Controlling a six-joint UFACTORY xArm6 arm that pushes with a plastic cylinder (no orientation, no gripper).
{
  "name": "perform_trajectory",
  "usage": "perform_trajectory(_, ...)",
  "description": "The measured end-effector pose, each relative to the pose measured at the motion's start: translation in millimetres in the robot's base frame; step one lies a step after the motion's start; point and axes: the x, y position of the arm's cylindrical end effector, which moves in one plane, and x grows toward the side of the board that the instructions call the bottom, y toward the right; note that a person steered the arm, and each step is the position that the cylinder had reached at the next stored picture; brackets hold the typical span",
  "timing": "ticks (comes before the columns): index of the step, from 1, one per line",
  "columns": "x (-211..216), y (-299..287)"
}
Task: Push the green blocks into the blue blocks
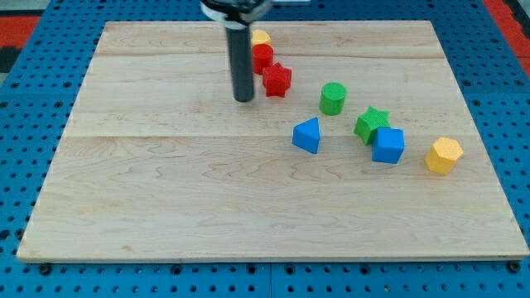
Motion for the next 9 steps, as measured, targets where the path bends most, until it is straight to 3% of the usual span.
perform_trajectory(1,-21.1,49.1)
perform_trajectory(2,-61.5,51.1)
perform_trajectory(3,-68.9,91.7)
perform_trajectory(4,-27.0,145.4)
perform_trajectory(5,29.2,139.1)
perform_trajectory(6,36.5,138.0)
perform_trajectory(7,15.5,175.3)
perform_trajectory(8,50.1,224.8)
perform_trajectory(9,80.8,178.8)
